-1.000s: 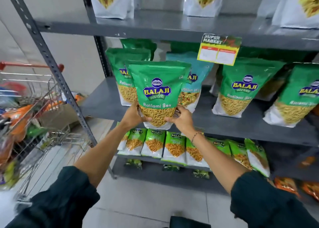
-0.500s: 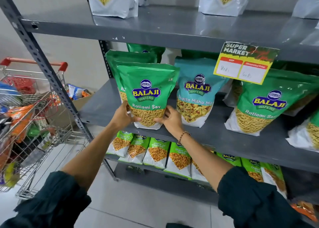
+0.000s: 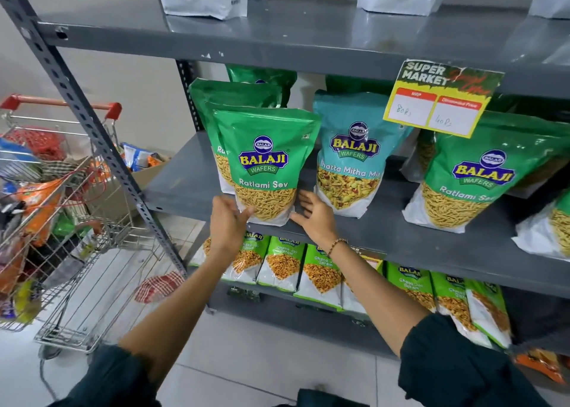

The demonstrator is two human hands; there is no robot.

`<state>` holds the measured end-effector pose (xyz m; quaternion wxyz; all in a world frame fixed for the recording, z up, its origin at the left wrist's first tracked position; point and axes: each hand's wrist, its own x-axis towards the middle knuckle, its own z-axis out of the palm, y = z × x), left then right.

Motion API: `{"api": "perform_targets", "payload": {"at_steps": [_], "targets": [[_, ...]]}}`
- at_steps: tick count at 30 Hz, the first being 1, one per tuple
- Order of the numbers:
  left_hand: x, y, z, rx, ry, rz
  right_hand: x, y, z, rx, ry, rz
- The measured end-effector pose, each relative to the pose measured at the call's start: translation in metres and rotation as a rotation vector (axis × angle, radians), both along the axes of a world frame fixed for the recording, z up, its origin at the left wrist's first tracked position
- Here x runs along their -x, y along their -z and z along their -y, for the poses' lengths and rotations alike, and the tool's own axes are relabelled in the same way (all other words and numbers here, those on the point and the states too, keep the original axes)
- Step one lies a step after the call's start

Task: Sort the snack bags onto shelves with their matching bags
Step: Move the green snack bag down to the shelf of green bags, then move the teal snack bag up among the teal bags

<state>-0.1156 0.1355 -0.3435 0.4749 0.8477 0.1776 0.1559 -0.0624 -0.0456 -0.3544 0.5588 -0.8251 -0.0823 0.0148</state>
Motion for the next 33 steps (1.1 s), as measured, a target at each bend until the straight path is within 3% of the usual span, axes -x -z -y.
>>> {"api": "perform_targets", "payload": {"at_steps": [2, 7, 11, 14, 18, 21, 27, 33], "targets": [[0.015, 0.001, 0.023, 0.057, 0.059, 0.046, 0.007, 0.001, 0.017, 0.014, 0.105, 0.028], [0.004, -0.002, 0.082, -0.034, 0.498, 0.039, 0.013, -0.001, 0.077, 0.009, 0.352, 0.119], [-0.027, -0.008, 0.125, 0.019, 0.613, 0.075, 0.005, 0.0, 0.123, -0.037, 0.535, 0.12], [-0.052, -0.013, 0.149, 0.116, 0.555, 0.128, -0.012, 0.004, 0.141, -0.037, 0.518, 0.045], [-0.088, -0.005, 0.16, 0.168, 0.383, -0.151, -0.041, 0.008, 0.145, 0.003, 0.323, -0.129], [-0.099, 0.003, 0.155, 0.151, 0.341, -0.235, -0.06, 0.016, 0.143, 0.046, 0.212, -0.195], [-0.099, 0.017, 0.14, 0.054, 0.41, -0.189, -0.065, 0.022, 0.139, -0.068, 0.138, -0.124], [-0.107, 0.024, 0.133, 0.015, 0.41, -0.144, -0.057, 0.015, 0.136, -0.094, 0.205, -0.042]]}}
